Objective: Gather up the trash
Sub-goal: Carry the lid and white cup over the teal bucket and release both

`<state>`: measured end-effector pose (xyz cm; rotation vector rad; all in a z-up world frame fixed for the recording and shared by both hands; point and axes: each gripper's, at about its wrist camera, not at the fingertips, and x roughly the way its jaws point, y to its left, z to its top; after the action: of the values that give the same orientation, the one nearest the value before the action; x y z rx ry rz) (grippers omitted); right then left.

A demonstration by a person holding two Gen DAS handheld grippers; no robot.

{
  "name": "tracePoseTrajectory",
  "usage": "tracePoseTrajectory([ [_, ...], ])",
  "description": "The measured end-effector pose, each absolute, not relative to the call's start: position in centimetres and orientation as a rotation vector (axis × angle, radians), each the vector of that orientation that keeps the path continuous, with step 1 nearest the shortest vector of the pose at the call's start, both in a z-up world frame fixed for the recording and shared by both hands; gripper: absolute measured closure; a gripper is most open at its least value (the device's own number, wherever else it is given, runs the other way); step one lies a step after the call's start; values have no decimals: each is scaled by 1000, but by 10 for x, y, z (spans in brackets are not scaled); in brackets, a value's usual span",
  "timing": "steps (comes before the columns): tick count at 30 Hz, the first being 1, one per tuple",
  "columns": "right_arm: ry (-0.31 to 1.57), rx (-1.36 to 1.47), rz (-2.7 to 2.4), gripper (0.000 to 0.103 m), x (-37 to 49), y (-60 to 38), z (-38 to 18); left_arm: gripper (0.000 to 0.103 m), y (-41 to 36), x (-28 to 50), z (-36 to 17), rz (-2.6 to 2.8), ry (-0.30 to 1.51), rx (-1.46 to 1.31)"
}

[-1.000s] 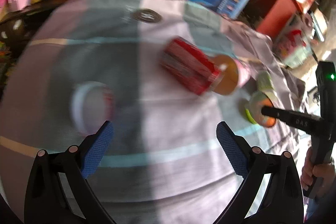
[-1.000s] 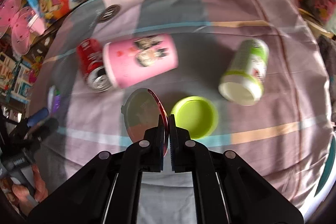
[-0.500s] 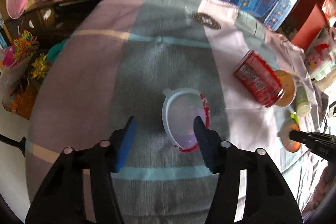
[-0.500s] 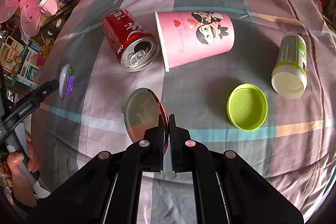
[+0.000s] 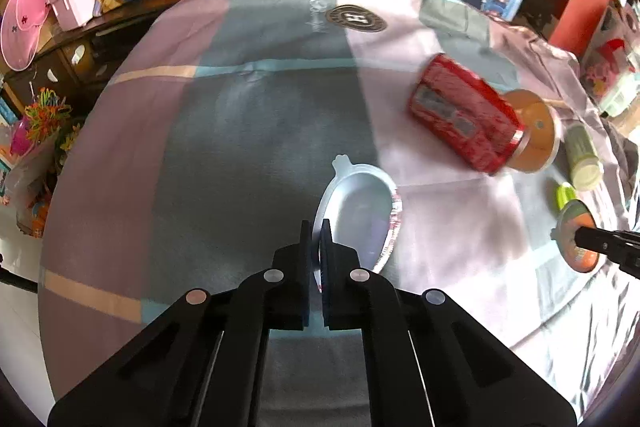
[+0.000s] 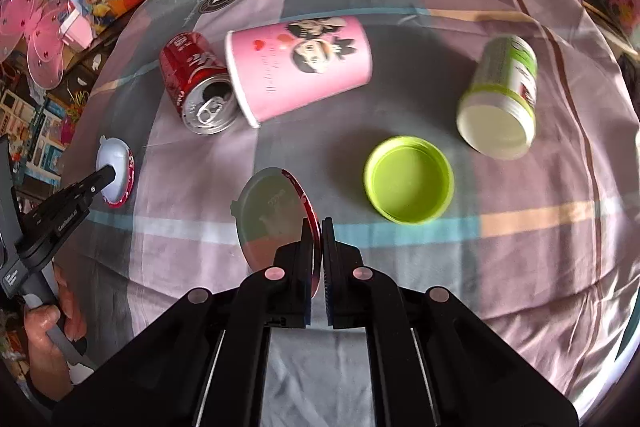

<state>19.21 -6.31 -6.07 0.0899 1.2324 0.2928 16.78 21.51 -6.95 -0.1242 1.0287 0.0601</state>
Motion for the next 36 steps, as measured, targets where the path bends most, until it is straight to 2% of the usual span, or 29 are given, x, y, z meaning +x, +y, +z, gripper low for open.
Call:
tracePoseTrajectory([
  [19,1174,210,191,98,155,-168,-45,99,79,138,-33,-192,994,-39],
  [36,1058,386,44,98,104,-320,-35,99,-93,131,-12,-417,958,168],
])
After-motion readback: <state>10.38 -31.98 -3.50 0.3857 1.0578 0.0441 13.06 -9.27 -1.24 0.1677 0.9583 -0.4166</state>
